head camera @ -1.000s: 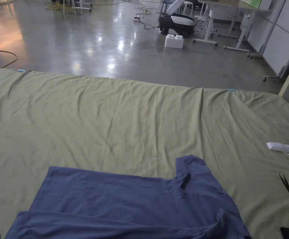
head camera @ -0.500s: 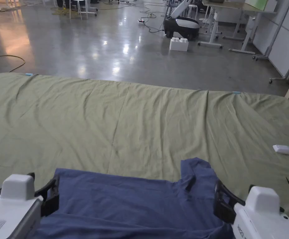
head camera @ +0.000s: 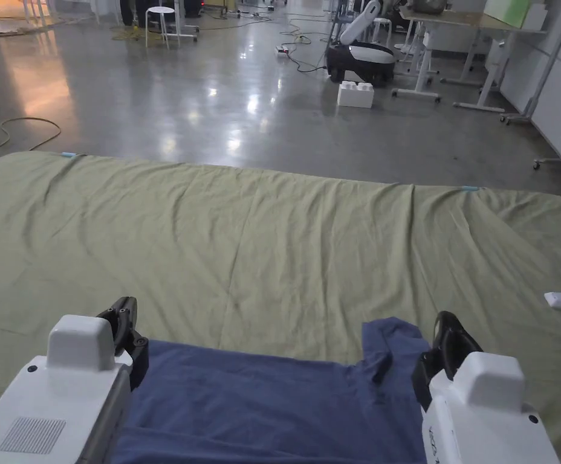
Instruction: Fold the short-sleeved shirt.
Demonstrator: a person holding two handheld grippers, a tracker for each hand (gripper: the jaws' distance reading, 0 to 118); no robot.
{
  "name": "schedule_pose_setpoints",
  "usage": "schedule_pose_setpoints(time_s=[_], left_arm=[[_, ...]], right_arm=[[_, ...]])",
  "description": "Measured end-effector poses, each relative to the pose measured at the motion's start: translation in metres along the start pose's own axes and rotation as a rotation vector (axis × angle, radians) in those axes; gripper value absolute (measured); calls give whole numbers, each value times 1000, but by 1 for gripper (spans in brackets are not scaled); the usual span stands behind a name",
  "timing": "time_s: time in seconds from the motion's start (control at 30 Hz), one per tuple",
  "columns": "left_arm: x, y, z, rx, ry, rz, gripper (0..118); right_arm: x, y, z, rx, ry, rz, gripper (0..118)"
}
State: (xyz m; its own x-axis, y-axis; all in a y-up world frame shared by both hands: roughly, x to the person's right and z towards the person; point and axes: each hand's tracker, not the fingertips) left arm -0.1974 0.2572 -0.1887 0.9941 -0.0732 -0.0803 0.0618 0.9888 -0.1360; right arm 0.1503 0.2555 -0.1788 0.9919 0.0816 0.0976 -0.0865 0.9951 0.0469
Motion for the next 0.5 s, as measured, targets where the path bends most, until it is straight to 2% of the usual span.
schedule_pose_setpoints(time_s=[0.07, 0.2, 0.5], left_arm=[[-10, -7, -4, -4, 11, 8, 1], [-32, -22, -28, -83, 28, 2, 1], [-81, -71, -145, -380, 0, 6, 2]], right_arm=[[-2, -1, -4, -18, 6, 30, 1], [0, -7, -11, -42, 14, 33, 1], [0, -22, -36, -123, 39, 63, 1]])
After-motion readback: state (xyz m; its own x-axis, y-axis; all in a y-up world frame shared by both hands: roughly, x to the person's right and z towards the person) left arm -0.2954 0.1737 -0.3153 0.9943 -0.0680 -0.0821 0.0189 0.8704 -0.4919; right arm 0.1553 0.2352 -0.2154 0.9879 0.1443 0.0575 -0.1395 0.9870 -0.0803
